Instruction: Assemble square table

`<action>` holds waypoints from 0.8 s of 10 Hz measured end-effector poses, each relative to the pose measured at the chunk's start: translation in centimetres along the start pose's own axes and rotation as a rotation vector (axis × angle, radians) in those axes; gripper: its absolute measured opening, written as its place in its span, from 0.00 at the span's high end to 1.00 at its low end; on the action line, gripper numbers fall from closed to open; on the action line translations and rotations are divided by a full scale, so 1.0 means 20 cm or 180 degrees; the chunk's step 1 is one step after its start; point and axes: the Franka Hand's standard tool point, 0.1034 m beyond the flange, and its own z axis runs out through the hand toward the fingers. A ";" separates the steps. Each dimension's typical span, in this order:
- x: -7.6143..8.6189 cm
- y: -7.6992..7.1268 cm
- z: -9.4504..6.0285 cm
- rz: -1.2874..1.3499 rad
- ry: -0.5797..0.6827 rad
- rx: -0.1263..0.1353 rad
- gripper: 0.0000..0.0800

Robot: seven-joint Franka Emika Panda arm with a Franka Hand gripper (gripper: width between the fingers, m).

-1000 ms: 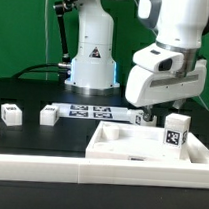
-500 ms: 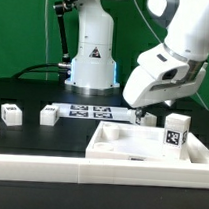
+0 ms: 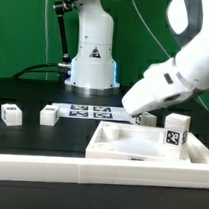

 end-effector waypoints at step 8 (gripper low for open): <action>-0.02 0.00 0.07 0.0121 -0.0651 0.0087 0.19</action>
Offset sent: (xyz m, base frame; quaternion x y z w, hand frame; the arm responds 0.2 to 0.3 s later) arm -0.0001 -0.0028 -0.0023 0.0032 0.0042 -0.0038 1.0000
